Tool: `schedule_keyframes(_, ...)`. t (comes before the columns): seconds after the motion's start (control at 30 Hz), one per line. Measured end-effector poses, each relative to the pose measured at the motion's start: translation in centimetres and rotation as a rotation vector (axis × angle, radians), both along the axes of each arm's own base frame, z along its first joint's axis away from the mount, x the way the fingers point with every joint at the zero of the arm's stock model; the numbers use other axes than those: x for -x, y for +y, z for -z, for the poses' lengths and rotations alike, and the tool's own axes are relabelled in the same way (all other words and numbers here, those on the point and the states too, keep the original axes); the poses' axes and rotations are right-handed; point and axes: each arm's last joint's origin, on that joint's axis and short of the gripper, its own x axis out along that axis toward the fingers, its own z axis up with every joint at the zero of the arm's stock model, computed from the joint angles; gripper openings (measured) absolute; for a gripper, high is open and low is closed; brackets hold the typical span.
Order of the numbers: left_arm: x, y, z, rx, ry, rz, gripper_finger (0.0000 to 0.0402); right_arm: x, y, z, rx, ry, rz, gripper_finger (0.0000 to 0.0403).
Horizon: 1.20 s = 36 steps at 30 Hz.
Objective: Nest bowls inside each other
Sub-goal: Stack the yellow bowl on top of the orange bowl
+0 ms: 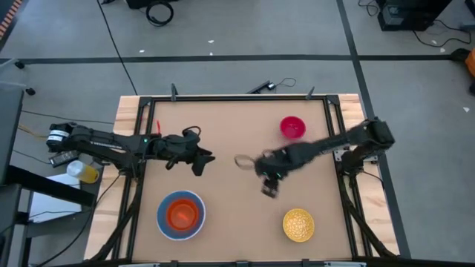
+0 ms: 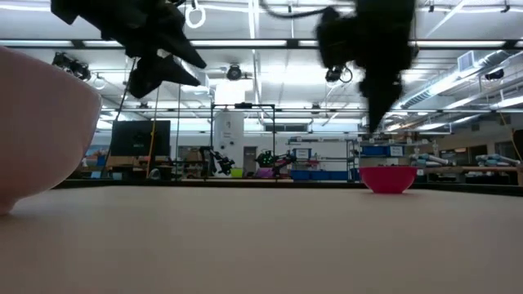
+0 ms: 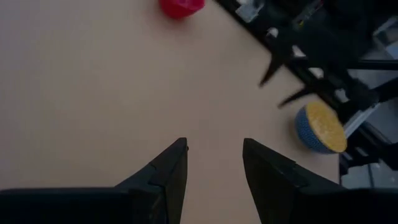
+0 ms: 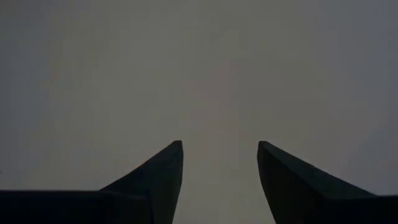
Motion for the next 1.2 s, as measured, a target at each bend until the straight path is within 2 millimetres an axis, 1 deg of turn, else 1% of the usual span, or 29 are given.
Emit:
schedule_keyframes(0.17,-0.9,0.0,0.7,-0.028,0.012,0.016,0.0157,4.1,5.5,1.0,0.011,0.076,-0.119,0.0207)
schedule_keyframes(0.3,-1.1,0.0,1.0,-0.045,0.029,0.029,0.0157,6.7,8.7,1.9,0.02,0.151,-0.1,0.0207)
schedule_keyframes(0.43,-1.1,0.3,1.0,-0.042,0.03,0.029,0.0157,7.8,10.6,2.2,0.038,0.155,-0.047,0.0207)
schedule_keyframes(0.6,-1.2,0.3,0.9,-0.067,0.03,0.077,0.0157,8.2,11.2,3.0,0.09,0.185,0.018,0.0203)
schedule_keyframes(0.73,-1.1,0.2,1.0,-0.066,0.031,0.081,0.0157,7.4,11.1,4.8,0.126,0.235,0.041,0.0184)
schedule_keyframes(0.8,-1.1,0.1,1.0,-0.053,0.029,0.08,0.0157,6.7,11.2,5.8,0.102,0.251,0.067,0.0164)
schedule_keyframes(0.87,-1.2,0.1,1.0,-0.026,0.027,0.093,0.0157,6.0,11.2,6.4,0.068,0.258,0.075,0.0134)
schedule_keyframes(0.9,-1.2,0.0,1.0,-0.015,0.027,0.105,0.0157,5.7,11.3,6.3,0.052,0.242,0.074,0.0113)
schedule_keyframes(1.0,-1.1,-0.1,1.0,0.036,0.026,0.138,0.0157,3.4,11.7,4.9,-0.003,0.076,0.056,0.0033)
schedule_keyframes(1.03,-1.1,-0.2,1.0,0.051,0.026,0.138,0.0157,3.0,11.4,4.3,0.023,0.035,0.056,0.0022)
schedule_keyframes(1.1,-1.0,-0.2,1.0,0.065,0.036,0.147,0.0157,1.5,10.3,3.1,0.054,-0.032,0.062,0.002)
schedule_keyframes(1.2,-1.0,-0.1,0.9,0.067,0.032,0.144,0.0157,-1.6,8.5,1.5,0.056,-0.197,0.094,0.002)
